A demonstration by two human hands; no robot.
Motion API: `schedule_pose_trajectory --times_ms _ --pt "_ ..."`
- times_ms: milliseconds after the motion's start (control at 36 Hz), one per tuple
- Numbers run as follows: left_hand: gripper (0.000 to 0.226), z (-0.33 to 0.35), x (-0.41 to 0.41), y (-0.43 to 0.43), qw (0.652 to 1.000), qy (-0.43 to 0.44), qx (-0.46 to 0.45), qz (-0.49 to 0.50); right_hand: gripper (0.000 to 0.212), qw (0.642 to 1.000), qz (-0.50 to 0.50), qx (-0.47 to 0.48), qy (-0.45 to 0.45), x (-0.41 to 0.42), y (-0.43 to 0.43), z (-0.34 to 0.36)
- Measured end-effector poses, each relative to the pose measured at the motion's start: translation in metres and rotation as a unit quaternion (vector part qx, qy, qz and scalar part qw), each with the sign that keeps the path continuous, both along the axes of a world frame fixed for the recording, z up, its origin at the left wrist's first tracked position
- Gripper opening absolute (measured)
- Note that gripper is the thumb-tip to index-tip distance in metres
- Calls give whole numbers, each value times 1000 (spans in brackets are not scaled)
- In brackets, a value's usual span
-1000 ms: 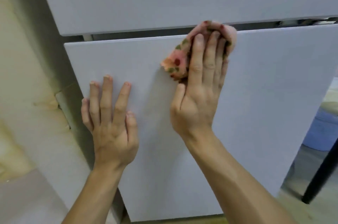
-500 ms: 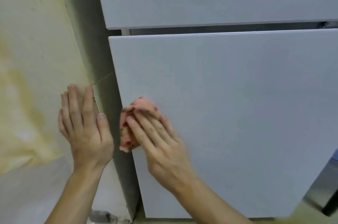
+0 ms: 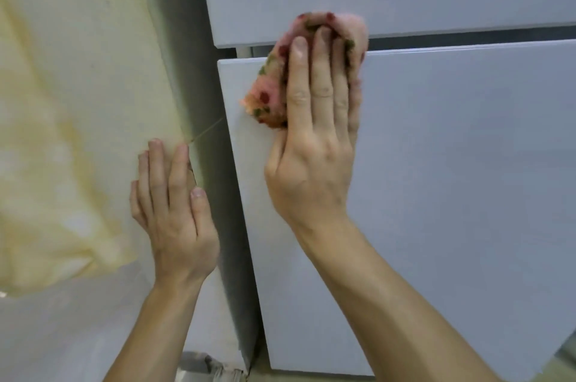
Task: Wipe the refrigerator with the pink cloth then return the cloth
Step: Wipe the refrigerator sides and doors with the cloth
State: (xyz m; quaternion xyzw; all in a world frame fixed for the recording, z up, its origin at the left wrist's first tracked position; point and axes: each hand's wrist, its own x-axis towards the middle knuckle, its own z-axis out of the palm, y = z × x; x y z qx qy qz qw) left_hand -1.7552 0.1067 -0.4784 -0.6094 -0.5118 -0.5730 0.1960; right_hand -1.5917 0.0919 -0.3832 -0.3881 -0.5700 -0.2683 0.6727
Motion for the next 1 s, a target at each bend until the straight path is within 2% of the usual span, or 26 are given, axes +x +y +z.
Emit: schedule_pose_trajectory --times_ms 111,250,333,500,556,667,778,833,889,1000 --pt "57 3 0 -3 1000 -4 10 -2 45 994 16 -12 -109 -10 4 -11" --pt "55 4 11 -3 999 -23 31 -13 48 963 27 -42 -264 4 1 -48" --pt "56 1 23 -2 998 -14 49 -22 47 955 28 -61 -290 22 -9 -90" --pt "59 -13 51 -5 995 52 71 -44 67 948 -54 -101 -297 100 -28 -159" --pt "58 -22 60 -4 994 64 73 -57 77 951 -77 -120 -274 132 -33 -170" --pt "60 -36 71 -3 993 51 69 -82 77 971 -83 -138 -179 186 -44 -166" --pt "65 -35 76 -1 992 27 69 -103 79 988 -74 -136 -14 236 -52 -133" --pt "66 -35 77 1 991 22 73 -111 78 983 -69 -130 105 261 -50 -117" --pt "67 -35 79 2 990 16 79 -113 78 975 -60 -109 184 272 -46 -101" --pt "65 -35 83 0 991 7 84 -105 81 967 -59 -56 243 255 -36 -79"
